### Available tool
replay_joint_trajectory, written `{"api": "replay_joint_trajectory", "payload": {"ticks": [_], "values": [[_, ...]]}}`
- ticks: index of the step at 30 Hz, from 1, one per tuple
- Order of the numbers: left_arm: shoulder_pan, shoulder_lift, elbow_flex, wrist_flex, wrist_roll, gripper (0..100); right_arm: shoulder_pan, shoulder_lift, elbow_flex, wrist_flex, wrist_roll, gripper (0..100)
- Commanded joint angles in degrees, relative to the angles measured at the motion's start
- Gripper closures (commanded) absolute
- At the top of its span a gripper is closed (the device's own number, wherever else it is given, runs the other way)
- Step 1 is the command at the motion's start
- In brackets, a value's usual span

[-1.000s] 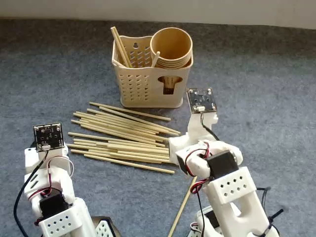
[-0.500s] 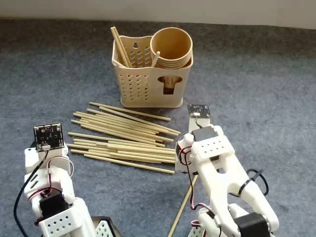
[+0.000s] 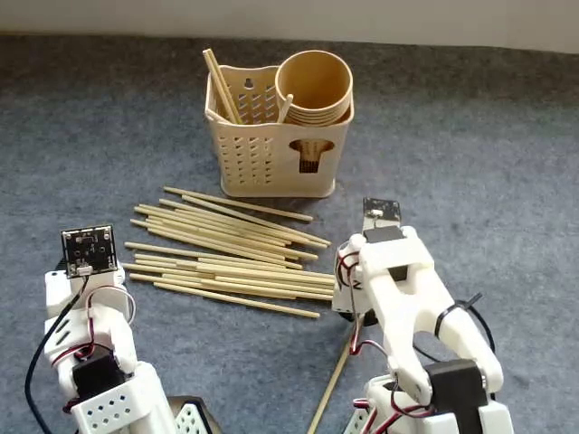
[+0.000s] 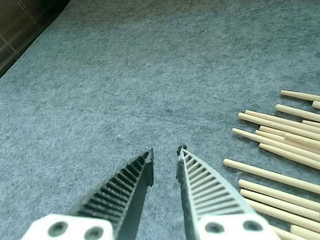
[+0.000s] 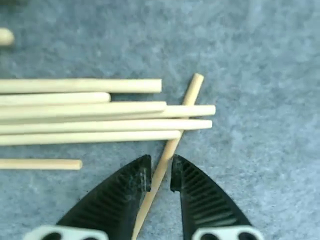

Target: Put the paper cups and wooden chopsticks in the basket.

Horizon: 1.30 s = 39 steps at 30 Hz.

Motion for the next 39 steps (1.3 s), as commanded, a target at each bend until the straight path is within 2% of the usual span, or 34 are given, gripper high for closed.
{"api": "replay_joint_trajectory", "payload": {"ticks": [1, 7, 11, 15, 23, 32, 39], "values": [[1.0, -0.1, 1.0, -1.2, 0.3, 90, 0.7, 1.9, -0.6, -3.1, -0.5, 91.4], [1.0, -0.1, 1.0, -1.2, 0.3, 90, 3.9, 6.4, -0.6, -4.5, -0.5, 91.7], [1.0, -0.1, 1.0, -1.2, 0.3, 90, 5.1, 6.5, -0.7, -4.2, 0.2, 99.8], [1.0, -0.1, 1.0, -1.2, 0.3, 90, 5.1, 6.5, -2.2, -2.4, 1.8, 99.3], [1.0, -0.1, 1.0, -1.2, 0.3, 90, 5.8, 6.5, -15.5, 12.1, 1.8, 99.3], [1.0, -0.1, 1.0, -1.2, 0.3, 90, 13.2, 6.5, -21.8, 13.3, 1.9, 99.3], [1.0, -0.1, 1.0, -1.2, 0.3, 90, 14.2, 6.5, -22.3, 13.3, 1.9, 99.3]]}}
